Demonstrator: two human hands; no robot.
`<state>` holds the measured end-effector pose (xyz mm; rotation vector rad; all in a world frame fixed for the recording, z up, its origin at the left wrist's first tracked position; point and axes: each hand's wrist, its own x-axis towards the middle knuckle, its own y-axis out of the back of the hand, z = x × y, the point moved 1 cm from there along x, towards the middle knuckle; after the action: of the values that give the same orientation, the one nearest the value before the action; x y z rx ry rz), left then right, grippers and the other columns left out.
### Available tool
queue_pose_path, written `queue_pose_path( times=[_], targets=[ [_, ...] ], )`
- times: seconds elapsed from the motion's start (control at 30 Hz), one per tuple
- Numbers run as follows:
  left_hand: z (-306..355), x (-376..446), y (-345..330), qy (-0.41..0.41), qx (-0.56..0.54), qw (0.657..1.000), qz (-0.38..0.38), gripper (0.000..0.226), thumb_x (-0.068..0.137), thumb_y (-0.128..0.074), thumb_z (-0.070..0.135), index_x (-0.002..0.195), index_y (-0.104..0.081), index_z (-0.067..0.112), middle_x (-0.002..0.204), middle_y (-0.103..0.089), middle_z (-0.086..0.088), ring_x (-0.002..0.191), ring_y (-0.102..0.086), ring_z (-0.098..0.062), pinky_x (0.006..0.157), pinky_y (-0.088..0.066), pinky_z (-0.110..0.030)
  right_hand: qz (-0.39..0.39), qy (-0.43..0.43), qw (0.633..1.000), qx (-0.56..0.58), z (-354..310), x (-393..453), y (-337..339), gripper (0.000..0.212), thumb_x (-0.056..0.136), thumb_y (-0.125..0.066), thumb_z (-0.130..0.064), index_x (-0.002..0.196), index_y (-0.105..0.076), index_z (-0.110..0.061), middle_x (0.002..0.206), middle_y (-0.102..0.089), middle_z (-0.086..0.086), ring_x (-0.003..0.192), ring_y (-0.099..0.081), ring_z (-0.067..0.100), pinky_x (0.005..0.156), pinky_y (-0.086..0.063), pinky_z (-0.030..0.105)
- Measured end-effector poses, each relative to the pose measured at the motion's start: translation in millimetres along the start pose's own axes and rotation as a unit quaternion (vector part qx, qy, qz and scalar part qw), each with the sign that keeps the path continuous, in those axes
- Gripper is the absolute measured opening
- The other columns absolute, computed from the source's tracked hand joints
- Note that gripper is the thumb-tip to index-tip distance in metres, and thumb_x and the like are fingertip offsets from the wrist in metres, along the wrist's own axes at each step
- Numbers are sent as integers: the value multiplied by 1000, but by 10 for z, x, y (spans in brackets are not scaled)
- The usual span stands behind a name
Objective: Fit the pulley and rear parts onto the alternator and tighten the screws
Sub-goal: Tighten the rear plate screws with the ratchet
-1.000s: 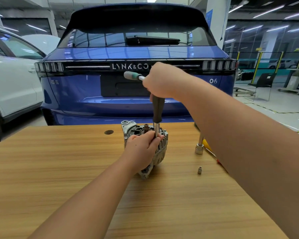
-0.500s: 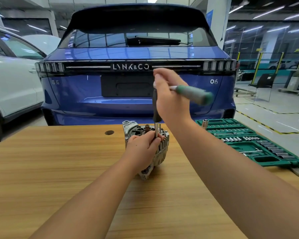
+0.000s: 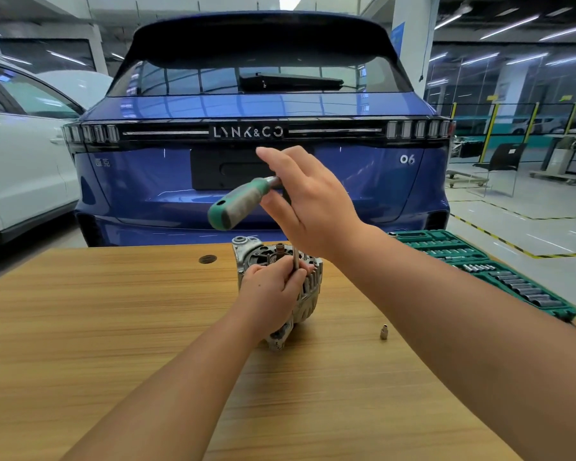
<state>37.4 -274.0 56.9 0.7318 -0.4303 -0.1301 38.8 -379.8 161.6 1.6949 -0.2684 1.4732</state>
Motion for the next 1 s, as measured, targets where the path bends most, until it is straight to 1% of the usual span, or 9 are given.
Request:
queue_pose_path(
  times=[0.13,0.23,0.43,0.57,0.67,0.73,0.83,0.9,1.0],
  targets=[
    [11,-9,3,4,-4,1000,3,22,107,-37,34,105,-57,44,79,-65,7,72,-45,15,107,-37,-45,-29,29,999,-2,61,20,44,54,102,-36,-35,138,-56,1,112,-63,17,91,-59,35,76,-49,48],
    [20,-16,2,2,-4,1000,1,23,107,-37,33,110,-59,40,72,-63,13,76,-43,25,105,-37,-47,-34,23,999,-34,80,76,54,46,104,-41,-32,131,-63,-3,105,-65,14,87,-59,34,73,-49,49],
    [12,-16,-2,3,-9,1000,0,27,107,-37,33,116,-62,39,96,-67,17,77,-32,26,110,-30,-42,-116,-20,991,-67,19,234,123,36,104,-44,-38,102,-71,-13,86,-60,1,78,-57,25,64,-44,38],
    [4,-10,-7,11,-12,1000,-5,27,107,-36,35,117,-60,40,91,-59,24,80,-30,22,110,-30,-45,-234,-151,955,-101,20,456,169,41,104,-42,-41,73,-56,-18,66,-50,-2,64,-49,22,54,-32,32],
    [2,-8,-10,14,-8,1000,-8,27,107,-35,36,118,-60,40,88,-59,22,78,-26,27,110,-29,-45,-290,-271,917,-40,20,629,231,30,101,-48,-27,73,-54,-16,72,-58,2,69,-57,24,57,-45,34],
    [-4,-11,-6,15,-6,1000,-10,27,107,-35,36,118,-60,41,84,-61,19,74,-25,30,110,-31,-46,-287,-391,867,112,16,663,273,20,99,-50,-21,83,-59,-12,79,-72,4,73,-70,23,73,-57,36],
    [-18,-9,-5,15,-5,1000,-14,27,107,-35,37,118,-59,43,85,-58,23,74,-21,31,111,-30,-46,-247,-535,735,336,33,571,289,17,101,-48,-24,99,-60,-11,85,-78,6,79,-77,22,97,-46,48],
    [-24,-3,-6,20,-4,1000,-19,26,107,-35,37,117,-57,45,88,-54,27,83,-28,26,111,-28,-44,-183,-565,657,464,28,478,214,15,102,-47,-24,106,-57,-14,94,-79,5,84,-77,20,94,-38,49],
    [-13,6,10,30,-8,999,-27,25,106,-36,38,115,-58,45,97,-57,26,111,-48,-15,109,-36,-51,-13,-584,570,578,18,369,52,12,102,-53,-23,103,-61,-13,93,-76,1,86,-72,18,79,-44,38]
  ],
)
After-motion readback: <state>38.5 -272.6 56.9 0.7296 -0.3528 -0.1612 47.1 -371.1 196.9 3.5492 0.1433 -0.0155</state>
